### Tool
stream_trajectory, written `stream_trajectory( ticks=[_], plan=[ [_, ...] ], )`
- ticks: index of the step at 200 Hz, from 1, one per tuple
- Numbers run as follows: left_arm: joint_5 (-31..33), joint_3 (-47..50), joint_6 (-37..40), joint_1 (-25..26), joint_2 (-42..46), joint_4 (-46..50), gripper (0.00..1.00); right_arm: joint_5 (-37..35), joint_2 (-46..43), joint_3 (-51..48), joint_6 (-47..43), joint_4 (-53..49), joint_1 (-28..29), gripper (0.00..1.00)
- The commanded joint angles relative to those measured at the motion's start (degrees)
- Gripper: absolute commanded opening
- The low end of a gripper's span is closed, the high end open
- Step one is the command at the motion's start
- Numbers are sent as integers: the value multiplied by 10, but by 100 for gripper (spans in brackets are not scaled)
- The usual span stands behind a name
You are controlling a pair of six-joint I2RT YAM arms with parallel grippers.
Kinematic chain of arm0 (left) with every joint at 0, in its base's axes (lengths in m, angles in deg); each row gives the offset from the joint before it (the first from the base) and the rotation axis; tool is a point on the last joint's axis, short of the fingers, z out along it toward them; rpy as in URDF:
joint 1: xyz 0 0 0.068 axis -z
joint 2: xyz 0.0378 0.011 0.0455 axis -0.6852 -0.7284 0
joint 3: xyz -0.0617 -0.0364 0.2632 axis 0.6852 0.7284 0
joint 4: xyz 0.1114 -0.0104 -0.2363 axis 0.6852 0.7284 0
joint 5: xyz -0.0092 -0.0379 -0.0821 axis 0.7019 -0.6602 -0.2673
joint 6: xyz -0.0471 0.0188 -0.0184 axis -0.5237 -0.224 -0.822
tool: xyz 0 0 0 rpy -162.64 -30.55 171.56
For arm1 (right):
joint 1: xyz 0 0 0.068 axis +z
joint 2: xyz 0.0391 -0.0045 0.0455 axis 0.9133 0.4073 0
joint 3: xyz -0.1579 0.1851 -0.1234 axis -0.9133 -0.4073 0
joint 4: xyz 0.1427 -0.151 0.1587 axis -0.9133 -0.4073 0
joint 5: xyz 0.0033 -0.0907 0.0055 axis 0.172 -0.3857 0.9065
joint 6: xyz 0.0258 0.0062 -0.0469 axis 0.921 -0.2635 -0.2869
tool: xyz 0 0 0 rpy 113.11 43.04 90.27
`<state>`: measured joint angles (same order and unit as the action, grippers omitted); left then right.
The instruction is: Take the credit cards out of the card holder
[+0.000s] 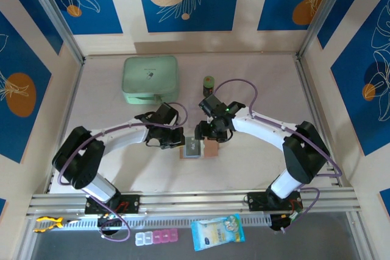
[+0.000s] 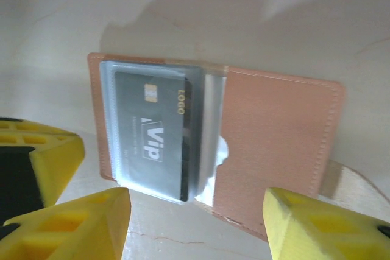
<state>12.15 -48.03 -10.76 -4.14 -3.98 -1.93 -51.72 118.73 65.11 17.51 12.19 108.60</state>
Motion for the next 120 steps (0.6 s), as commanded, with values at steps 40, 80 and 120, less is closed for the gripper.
stream_trajectory(
  ticks=[40,80,120],
  plan=[
    [-43,-12,-3,2,-28,-39,6,123,-7,-73,23,135,-13,49],
    [-53,-9,-4,2,-45,-53,5,141,14,-82,30,159,-16,40],
    [-27,-7,11,2,-62,-26,4,143,27,-88,31,170,-18,37]
  ],
)
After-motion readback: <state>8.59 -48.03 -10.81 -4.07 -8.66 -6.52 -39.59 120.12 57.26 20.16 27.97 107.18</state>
